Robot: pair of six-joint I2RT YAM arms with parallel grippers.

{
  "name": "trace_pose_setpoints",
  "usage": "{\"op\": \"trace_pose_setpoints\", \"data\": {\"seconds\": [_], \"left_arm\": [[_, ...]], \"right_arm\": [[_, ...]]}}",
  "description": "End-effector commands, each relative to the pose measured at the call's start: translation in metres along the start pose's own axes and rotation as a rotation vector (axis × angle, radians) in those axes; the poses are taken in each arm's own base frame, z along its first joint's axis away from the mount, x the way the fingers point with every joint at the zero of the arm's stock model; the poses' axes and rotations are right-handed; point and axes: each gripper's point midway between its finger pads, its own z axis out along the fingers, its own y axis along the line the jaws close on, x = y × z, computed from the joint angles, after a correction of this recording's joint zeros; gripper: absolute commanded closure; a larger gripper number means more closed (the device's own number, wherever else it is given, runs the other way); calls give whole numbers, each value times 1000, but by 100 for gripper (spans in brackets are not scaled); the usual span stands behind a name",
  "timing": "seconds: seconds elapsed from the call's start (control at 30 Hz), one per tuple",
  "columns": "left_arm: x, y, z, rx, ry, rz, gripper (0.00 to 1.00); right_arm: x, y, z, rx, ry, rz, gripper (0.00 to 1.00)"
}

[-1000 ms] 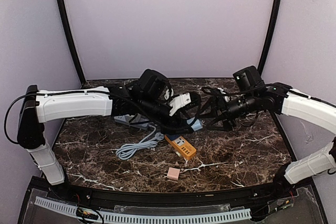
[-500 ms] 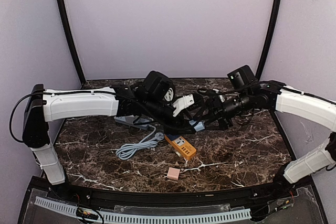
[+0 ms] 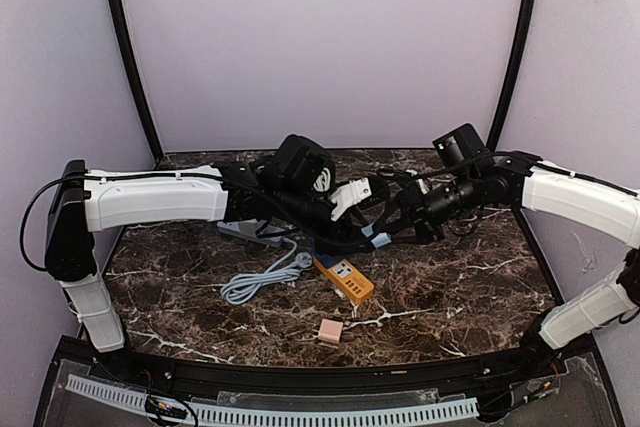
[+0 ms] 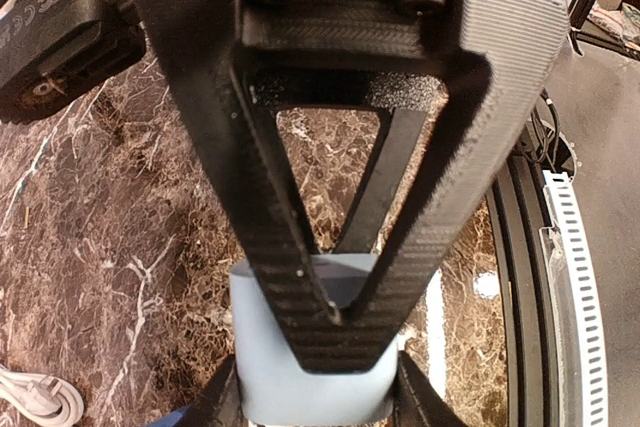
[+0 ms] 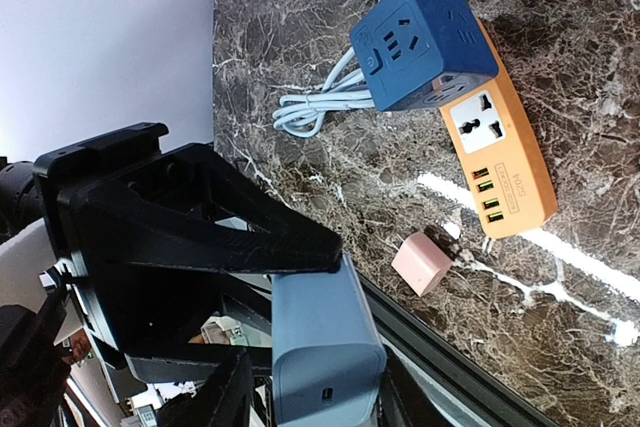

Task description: Insert the plug

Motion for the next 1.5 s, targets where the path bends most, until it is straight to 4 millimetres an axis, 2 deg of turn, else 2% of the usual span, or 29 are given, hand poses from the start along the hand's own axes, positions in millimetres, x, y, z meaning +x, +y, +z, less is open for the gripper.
{"op": "trace_pose_setpoints", "data": {"seconds": [0.0, 0.1, 0.33, 0.37, 0.4, 0.43, 0.47, 0.6, 0.63, 0.7, 0.73, 0.8, 1.2, 1.47], "left_arm": [[-15, 3, -2, -10, -37, 28, 99], [-16, 3, -2, -9, -41, 32, 99], [-17, 5, 2, -14, -52, 21, 99], [-18, 5, 2, -15, -55, 20, 96], [-17, 6, 3, -16, -55, 13, 92], [-19, 6, 2, -18, -58, 10, 83], [-18, 6, 3, -17, -57, 5, 79], [-22, 6, -1, -24, -65, 14, 52], [-21, 7, -2, -28, -63, 14, 49], [-21, 8, -4, -40, -61, 24, 30], [-23, 8, -7, -44, -67, 31, 10], [-26, 9, -10, -59, -73, 33, 2], [-28, 15, -35, -150, -73, 4, 1], [-30, 33, -78, -340, -38, -33, 1]], "right_arm": [[-2, 12, 0, -43, 10, -37, 62], [-1, 12, 1, -47, 19, -36, 69], [-1, 14, 4, -74, 35, -44, 100], [0, 14, 4, -76, 35, -46, 100], [0, 14, 4, -79, 32, -50, 100], [0, 15, 3, -81, 28, -56, 100], [-1, 15, 3, -81, 21, -62, 100], [-2, 13, 2, -71, 8, -81, 100], [-2, 13, 1, -69, 5, -87, 100], [-2, 12, 0, -61, 1, -94, 100], [-2, 11, 0, -57, 1, -97, 100], [-5, 9, -2, -37, -8, -106, 100], [-23, -3, -18, 90, -65, -197, 100], [-38, -7, -24, 195, -92, -324, 100]]}}
